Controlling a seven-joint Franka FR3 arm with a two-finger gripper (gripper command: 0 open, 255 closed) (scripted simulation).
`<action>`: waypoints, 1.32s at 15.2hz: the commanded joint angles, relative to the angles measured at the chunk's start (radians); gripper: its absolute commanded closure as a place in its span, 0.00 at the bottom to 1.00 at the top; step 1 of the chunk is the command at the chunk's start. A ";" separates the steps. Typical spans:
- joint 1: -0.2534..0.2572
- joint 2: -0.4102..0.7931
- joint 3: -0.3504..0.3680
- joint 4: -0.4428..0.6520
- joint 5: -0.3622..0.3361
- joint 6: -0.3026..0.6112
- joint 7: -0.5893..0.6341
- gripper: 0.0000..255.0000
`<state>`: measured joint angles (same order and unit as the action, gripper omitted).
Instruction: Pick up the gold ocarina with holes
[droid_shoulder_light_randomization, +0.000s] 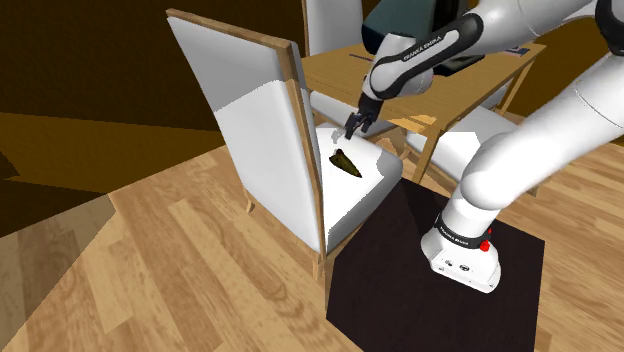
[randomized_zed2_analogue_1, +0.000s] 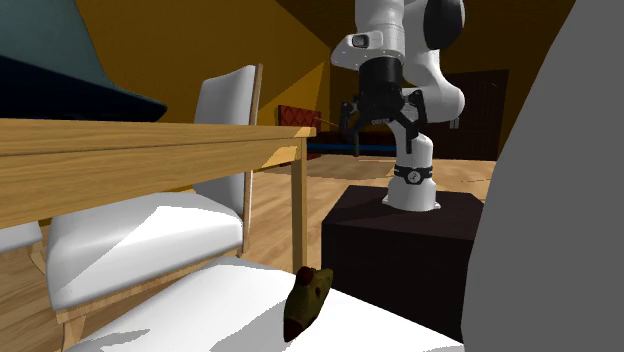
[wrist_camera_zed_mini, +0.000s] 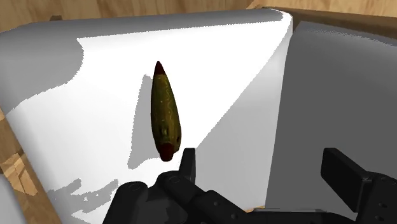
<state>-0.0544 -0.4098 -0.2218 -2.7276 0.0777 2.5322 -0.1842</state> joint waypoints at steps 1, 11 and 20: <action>0.016 0.092 -0.041 0.008 0.036 0.096 -0.053 0.00; 0.118 0.573 -0.121 0.193 0.791 0.361 -0.700 0.00; -0.078 0.852 0.066 0.406 1.221 0.401 -1.101 0.00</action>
<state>-0.1232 0.4285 -0.1669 -2.3294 1.2722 2.9289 -1.2602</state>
